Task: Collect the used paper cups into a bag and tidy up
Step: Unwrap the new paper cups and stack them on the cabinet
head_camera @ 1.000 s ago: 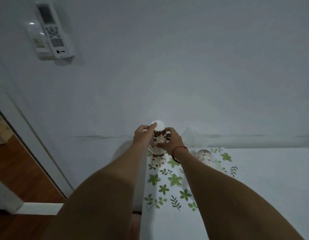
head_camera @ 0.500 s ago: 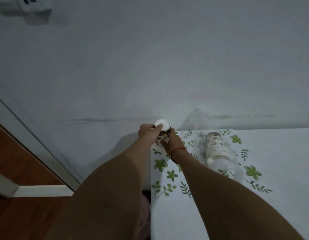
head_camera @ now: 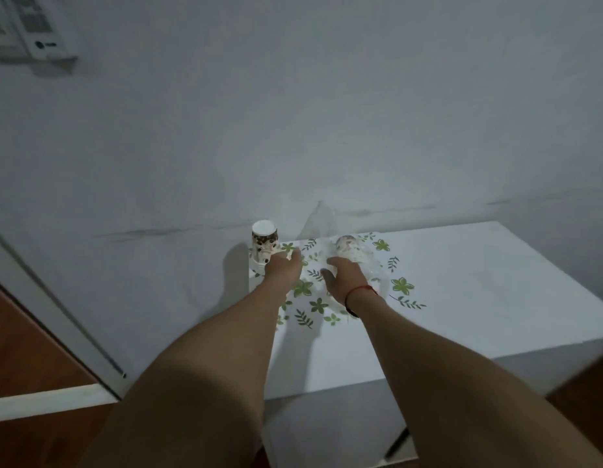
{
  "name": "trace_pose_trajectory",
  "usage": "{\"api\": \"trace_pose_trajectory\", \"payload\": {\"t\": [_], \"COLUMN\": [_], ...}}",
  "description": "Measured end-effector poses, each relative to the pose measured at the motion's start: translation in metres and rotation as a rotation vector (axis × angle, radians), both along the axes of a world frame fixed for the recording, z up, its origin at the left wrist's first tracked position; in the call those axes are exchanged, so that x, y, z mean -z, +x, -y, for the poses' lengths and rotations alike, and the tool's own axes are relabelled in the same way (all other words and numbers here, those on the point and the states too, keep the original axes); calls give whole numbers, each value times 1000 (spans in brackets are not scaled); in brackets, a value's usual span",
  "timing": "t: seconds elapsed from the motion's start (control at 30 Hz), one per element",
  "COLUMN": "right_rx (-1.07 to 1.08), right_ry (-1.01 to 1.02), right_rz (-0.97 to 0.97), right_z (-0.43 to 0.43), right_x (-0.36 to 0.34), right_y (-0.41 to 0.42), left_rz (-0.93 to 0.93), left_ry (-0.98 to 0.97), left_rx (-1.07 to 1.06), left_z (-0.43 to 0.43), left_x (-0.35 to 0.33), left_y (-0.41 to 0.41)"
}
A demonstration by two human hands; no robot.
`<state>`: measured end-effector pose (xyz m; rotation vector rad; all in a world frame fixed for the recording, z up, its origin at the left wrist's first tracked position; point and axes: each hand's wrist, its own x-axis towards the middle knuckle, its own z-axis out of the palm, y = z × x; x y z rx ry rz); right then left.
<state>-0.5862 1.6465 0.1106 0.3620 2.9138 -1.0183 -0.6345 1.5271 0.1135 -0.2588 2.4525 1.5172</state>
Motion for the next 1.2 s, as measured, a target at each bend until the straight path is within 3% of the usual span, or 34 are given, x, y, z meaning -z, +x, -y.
{"api": "trace_pose_trajectory", "payload": {"t": [0.2,0.37,0.57,0.77,1.0,1.1,1.2], "right_rx": [179,138,13,65,205,167,177], "right_ry": [24,32,53,258,478,451,452], "right_rz": [-77,134,50,90,-41,-39,-45], "right_z": [-30,-45,-55,-68,-78,-79,-83], "right_x": [4,27,43,51,51,55,54], "right_y": [28,17,-20,-59,-88,-94,-99], "left_rz": [-12,25,41,47,95,66,128], "left_ry": [-37,-4,28,81,175,115,212], "left_rx": [112,137,141,153,123,127,42], "left_z": [-37,-55,-68,-82,-98,-103,-109], "left_x": [-2,12,30,53,67,72,71], "left_y": [13,0,-37,-72,-89,-91,-93]}}
